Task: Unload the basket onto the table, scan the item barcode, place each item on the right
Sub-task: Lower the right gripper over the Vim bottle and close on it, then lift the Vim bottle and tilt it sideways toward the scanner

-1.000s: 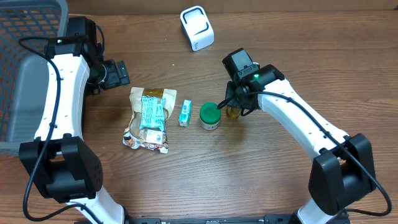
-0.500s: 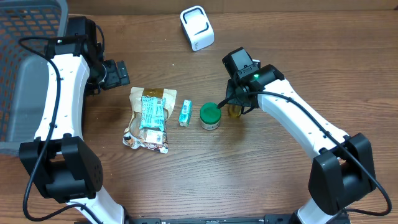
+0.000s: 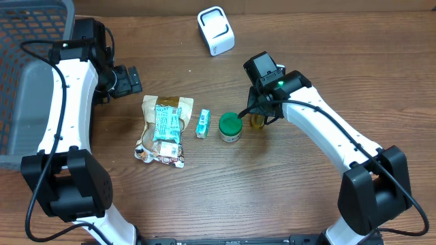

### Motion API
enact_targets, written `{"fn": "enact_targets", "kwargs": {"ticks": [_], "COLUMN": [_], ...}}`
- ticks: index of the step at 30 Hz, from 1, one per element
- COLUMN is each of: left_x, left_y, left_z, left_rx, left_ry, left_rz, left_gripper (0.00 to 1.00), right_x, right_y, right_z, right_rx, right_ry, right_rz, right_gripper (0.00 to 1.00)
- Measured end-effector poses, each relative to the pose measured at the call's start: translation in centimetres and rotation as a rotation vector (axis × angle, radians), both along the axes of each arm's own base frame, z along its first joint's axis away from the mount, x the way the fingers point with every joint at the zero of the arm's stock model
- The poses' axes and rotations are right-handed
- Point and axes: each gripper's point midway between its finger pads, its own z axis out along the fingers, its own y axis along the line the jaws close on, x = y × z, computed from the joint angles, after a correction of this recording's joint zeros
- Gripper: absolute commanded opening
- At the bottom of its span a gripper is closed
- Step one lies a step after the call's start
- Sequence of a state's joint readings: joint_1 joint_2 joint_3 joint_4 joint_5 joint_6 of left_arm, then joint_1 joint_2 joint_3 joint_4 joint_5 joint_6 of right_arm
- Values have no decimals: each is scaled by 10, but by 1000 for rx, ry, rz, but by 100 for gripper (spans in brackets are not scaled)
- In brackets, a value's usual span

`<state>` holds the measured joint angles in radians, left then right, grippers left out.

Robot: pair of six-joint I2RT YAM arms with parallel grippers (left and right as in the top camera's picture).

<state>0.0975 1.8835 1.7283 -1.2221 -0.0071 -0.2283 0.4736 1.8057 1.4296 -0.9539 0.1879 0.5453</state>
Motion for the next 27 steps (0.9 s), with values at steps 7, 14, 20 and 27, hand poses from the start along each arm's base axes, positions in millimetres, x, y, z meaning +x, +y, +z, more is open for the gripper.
{"fn": "enact_targets", "kwargs": {"ticks": [7, 14, 20, 27], "left_x": [0, 0, 0, 0], "left_y": [0, 0, 0, 0], "left_z": [0, 0, 0, 0], "left_rx": [0, 0, 0, 0], "left_ry": [0, 0, 0, -1], "left_rz": [0, 0, 0, 0], "left_gripper": [99, 100, 99, 100], "right_x": [0, 0, -2, -32], "right_y": [-1, -9, -22, -18], "right_z": [0, 9, 82, 175], "right_rx": [-2, 26, 207, 580], "right_ry": [-1, -1, -140, -253], "right_rz": [-5, -27, -60, 36], "right_gripper": [15, 13, 13, 16]}}
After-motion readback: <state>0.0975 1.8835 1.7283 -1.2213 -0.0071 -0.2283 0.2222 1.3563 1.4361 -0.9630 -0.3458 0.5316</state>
